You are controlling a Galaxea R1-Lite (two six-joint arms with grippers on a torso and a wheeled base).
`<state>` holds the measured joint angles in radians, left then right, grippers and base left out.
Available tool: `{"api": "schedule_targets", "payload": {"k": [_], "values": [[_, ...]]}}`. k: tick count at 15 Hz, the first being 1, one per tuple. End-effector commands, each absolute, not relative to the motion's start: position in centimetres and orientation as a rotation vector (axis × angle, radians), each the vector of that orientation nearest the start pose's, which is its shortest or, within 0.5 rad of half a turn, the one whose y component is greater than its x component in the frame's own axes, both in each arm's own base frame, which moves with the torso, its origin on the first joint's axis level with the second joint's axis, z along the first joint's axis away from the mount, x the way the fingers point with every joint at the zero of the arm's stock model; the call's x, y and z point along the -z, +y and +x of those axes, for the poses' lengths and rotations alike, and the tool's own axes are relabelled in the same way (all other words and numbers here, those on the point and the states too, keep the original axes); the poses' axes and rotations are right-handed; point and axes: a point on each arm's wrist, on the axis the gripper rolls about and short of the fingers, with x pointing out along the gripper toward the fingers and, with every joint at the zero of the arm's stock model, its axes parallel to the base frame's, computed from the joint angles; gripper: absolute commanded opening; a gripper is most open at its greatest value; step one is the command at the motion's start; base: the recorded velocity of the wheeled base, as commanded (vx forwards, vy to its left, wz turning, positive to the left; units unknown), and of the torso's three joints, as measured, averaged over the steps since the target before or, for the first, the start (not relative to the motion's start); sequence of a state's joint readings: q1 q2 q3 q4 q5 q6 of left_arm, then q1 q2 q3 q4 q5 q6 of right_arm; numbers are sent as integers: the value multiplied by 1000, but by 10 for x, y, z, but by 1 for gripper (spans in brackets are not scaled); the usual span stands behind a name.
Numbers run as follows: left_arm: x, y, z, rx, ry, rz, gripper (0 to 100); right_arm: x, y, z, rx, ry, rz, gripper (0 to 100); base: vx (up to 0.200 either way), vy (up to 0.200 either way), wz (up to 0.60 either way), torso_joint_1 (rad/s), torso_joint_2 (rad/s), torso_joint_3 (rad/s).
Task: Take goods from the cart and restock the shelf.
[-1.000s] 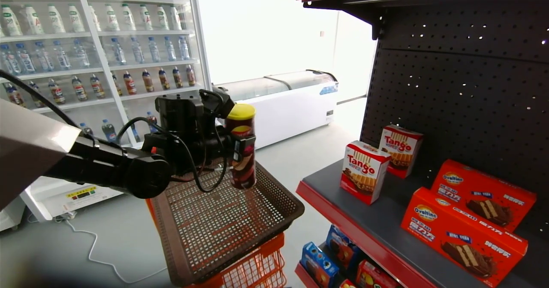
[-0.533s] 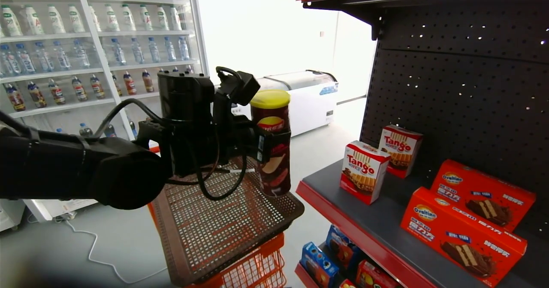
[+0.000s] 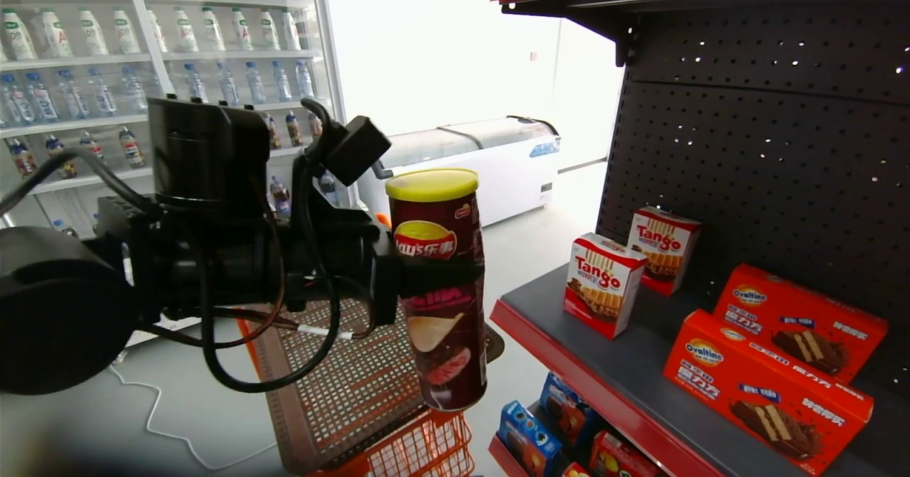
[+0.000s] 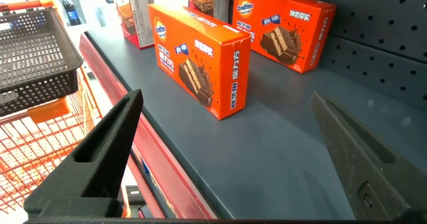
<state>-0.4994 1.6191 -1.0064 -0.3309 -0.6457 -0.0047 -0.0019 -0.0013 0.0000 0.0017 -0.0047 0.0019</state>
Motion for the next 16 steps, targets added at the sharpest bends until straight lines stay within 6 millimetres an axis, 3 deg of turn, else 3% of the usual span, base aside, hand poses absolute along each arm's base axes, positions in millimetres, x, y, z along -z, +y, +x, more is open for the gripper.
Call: {"api": "schedule_targets", "payload": {"k": [1,9,16], "values": [[-247,-140,228,1159,258,-26,0,-75,0,-23,6,2,2,100,0,0,0,0,0,0],[-244,-162,210,1357,221,11,0,-75,0,-23,5,2,2,100,0,0,0,0,0,0],[-237,-159,201,1443,248,0,0,-75,0,-23,3,2,2,100,0,0,0,0,0,0]]}}
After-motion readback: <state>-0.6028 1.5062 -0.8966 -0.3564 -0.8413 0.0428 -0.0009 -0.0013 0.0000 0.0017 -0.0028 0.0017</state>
